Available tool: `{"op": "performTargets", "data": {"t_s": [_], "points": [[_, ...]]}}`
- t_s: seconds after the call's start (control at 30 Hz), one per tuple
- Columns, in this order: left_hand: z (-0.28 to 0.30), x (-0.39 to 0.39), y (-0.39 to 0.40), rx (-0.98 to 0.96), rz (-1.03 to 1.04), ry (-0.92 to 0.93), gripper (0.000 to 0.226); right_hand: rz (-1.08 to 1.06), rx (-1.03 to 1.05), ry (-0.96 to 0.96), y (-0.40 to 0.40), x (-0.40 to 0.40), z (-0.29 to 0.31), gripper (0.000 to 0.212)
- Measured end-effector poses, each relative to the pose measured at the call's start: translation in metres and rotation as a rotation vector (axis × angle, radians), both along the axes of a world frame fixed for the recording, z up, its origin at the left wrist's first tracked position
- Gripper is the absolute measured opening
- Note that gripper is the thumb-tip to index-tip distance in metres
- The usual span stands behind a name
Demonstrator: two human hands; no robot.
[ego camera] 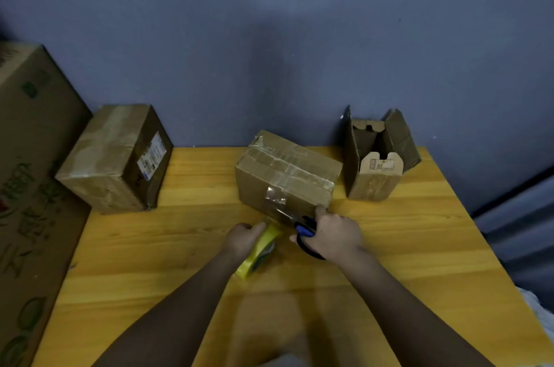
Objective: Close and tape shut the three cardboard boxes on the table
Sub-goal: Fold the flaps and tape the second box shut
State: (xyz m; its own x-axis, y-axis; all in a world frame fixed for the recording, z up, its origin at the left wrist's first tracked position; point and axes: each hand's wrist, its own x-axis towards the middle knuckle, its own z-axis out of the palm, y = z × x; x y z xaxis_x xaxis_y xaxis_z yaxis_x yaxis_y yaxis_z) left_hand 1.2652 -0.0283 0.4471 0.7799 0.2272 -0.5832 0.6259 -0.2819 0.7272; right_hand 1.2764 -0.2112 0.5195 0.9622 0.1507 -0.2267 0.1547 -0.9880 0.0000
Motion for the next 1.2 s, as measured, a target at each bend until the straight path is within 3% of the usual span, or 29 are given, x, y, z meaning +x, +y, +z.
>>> {"op": "performTargets", "data": {"t_s": [0.2,0.33,0.57,0.77,0.93,1.2], "points": [[0.006,-0.012,0.010,-0.112,0.002,-0.004,0.055,-0.039,0.050,0.144,-0.003,-0.007,-0.017,0.072],[0.015,-0.025,0.014,-0.185,-0.015,-0.050,0.024,-0.117,0.167,0.230,-0.012,-0.012,-0.026,0.067],[0.017,-0.048,0.017,-0.249,-0.124,-0.091,0.015,-0.186,0.303,0.352,-0.025,-0.033,-0.045,0.050],[0.004,-0.054,0.009,0.094,-0.560,-0.247,0.010,-0.269,0.309,0.263,-0.034,-0.055,-0.063,0.039],[0.006,-0.058,-0.015,0.558,-0.916,-0.387,0.037,-0.341,0.243,0.203,-0.055,-0.074,-0.070,0.038],[-0.001,-0.072,-0.030,1.020,-1.240,-0.403,0.047,-0.329,0.213,0.172,-0.046,-0.088,-0.079,0.030]]}}
